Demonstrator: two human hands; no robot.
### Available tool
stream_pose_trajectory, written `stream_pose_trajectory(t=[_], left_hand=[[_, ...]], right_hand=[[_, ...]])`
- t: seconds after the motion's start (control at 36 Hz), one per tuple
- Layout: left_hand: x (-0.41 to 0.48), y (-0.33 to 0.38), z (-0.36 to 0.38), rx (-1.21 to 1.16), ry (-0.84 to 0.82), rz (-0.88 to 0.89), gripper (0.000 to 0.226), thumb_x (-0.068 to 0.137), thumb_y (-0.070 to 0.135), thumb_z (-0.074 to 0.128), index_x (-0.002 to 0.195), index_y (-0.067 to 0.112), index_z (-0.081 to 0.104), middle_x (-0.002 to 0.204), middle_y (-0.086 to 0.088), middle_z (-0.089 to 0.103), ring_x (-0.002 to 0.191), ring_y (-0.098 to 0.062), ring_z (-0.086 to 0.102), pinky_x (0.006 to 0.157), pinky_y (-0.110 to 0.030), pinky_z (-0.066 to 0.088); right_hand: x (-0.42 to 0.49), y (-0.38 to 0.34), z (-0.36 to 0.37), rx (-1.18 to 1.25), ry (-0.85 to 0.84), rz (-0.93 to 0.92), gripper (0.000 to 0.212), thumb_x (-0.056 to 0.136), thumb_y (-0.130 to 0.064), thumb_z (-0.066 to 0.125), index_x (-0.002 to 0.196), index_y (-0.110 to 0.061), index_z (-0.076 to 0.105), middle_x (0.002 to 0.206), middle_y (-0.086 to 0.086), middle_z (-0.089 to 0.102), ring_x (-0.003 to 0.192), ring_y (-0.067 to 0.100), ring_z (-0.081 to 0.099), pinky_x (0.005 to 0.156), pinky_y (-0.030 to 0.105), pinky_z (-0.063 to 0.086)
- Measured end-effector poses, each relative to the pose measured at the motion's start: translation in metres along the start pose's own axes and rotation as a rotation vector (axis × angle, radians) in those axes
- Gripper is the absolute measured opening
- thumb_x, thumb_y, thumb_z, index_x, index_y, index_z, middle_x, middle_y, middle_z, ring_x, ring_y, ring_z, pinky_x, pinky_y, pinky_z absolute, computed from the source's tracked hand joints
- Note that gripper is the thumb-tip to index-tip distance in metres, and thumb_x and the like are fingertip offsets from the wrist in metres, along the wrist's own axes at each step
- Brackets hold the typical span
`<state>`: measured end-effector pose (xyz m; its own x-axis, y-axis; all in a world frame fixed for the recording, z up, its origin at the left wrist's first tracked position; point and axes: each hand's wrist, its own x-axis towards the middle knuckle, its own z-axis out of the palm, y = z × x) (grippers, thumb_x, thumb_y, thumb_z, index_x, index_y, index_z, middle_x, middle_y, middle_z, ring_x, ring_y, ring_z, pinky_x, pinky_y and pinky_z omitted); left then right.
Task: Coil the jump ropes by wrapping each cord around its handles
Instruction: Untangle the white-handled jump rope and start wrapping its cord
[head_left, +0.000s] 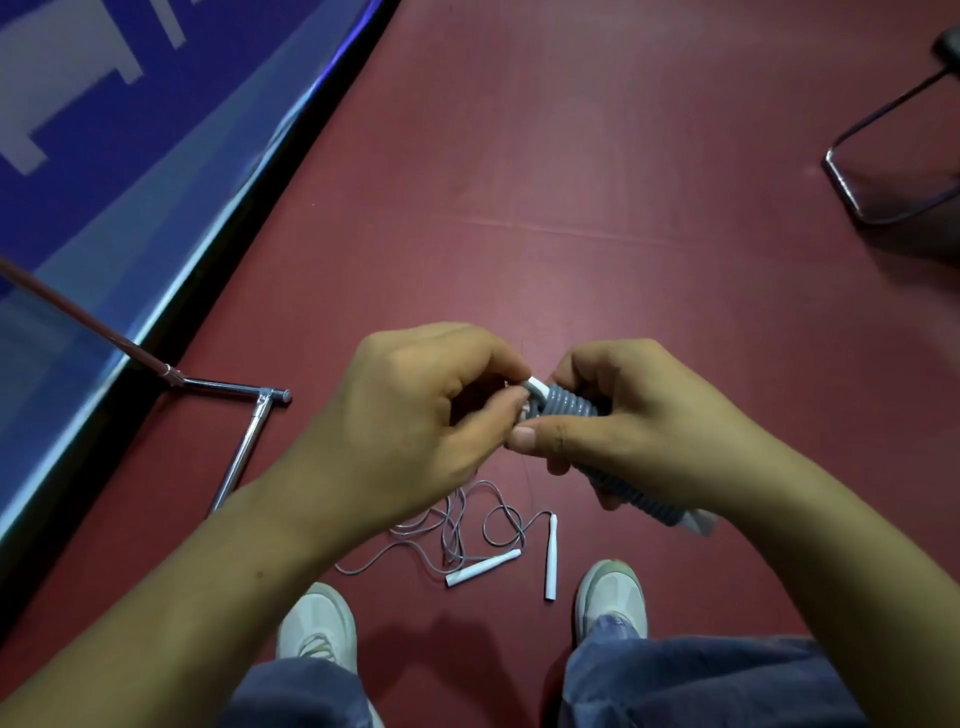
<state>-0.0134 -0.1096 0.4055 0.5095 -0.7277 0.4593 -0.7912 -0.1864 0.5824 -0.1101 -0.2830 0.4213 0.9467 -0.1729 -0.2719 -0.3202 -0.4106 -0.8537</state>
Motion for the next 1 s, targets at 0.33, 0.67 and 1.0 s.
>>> stream_pose_trajectory(t=[0.33,0.67,1.0], left_hand=[[-0.004,-0.008,-0.001,0.321,0.014,0.273,0.029,0.099,0.016,0.060,0.074,0.002,0.061,0.068,-0.009,0.055,0.058,-0.032,0.048,0.050,-0.049,0.042],[-0.008,0.006,0.010,-0.255,0.085,-0.222,0.007,0.092,0.008,0.072,0.087,0.012,0.074,0.057,-0.001,0.064,0.047,-0.014,0.061,0.046,-0.026,0.049],[-0.005,0.019,0.015,-0.593,0.117,-0.673,0.020,0.073,0.001,0.087,0.088,0.008,0.075,0.069,-0.011,0.075,0.055,-0.026,0.072,0.055,-0.035,0.060]], right_hand=[[0.003,-0.001,-0.003,0.087,-0.127,0.007,0.034,0.079,-0.031,0.083,0.087,-0.006,0.062,0.070,0.017,0.071,0.042,0.027,0.059,0.041,0.033,0.049],[0.000,0.002,-0.002,0.112,-0.073,-0.001,0.040,0.082,-0.029,0.081,0.093,0.002,0.059,0.069,0.019,0.070,0.042,0.032,0.059,0.039,0.033,0.048],[0.004,0.008,0.005,-0.365,0.111,-0.066,0.047,0.072,-0.062,0.072,0.082,-0.018,0.060,0.065,0.006,0.067,0.051,0.024,0.064,0.048,0.048,0.053]])
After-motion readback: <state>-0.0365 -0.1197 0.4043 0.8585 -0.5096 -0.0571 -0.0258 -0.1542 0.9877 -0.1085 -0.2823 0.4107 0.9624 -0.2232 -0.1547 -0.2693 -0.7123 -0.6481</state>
